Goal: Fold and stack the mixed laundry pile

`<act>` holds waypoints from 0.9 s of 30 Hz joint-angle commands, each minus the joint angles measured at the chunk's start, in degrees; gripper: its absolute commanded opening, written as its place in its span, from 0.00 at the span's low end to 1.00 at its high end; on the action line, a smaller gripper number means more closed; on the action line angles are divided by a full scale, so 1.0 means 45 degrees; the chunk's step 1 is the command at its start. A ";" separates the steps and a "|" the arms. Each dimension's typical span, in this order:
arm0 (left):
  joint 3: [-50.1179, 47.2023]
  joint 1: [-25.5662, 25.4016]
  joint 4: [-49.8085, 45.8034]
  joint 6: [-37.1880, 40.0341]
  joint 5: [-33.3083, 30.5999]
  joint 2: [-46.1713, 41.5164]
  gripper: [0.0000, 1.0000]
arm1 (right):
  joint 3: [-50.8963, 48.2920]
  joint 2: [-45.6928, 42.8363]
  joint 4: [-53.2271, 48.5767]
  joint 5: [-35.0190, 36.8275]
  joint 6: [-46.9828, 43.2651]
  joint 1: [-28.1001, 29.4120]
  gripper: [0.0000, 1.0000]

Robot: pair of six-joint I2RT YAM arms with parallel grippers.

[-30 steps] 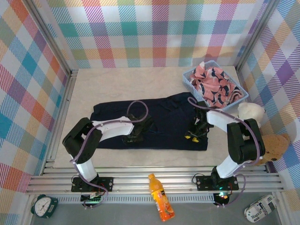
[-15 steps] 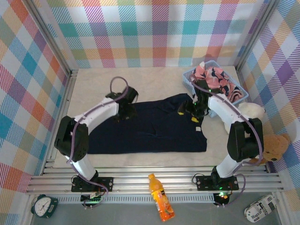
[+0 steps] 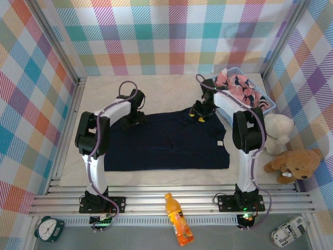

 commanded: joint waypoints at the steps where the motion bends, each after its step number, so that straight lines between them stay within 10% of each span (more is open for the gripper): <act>1: -0.0456 0.0011 0.0029 0.0142 0.0075 -0.0027 0.80 | 0.0501 0.0572 0.0064 -0.0295 0.0462 0.0196 0.44; 9: -0.0809 0.0013 0.0039 0.0340 0.0021 0.0235 0.81 | 0.1583 0.0792 0.0125 0.0097 0.0568 0.0192 0.00; 18: -0.0844 0.0013 -0.0115 0.0612 -0.0034 0.0091 0.80 | 0.6204 0.2291 -0.0010 0.0288 0.0379 -0.0137 0.00; 22: -0.0821 0.0011 -0.0231 0.0771 0.0087 -0.0031 0.81 | 0.9566 0.4872 -0.0380 -0.0587 0.1167 -0.0533 0.38; 27: -0.0445 0.0011 -0.0583 0.1074 0.0315 -0.0375 0.86 | 0.9895 0.4669 -0.0708 -0.0376 0.0741 -0.0618 0.49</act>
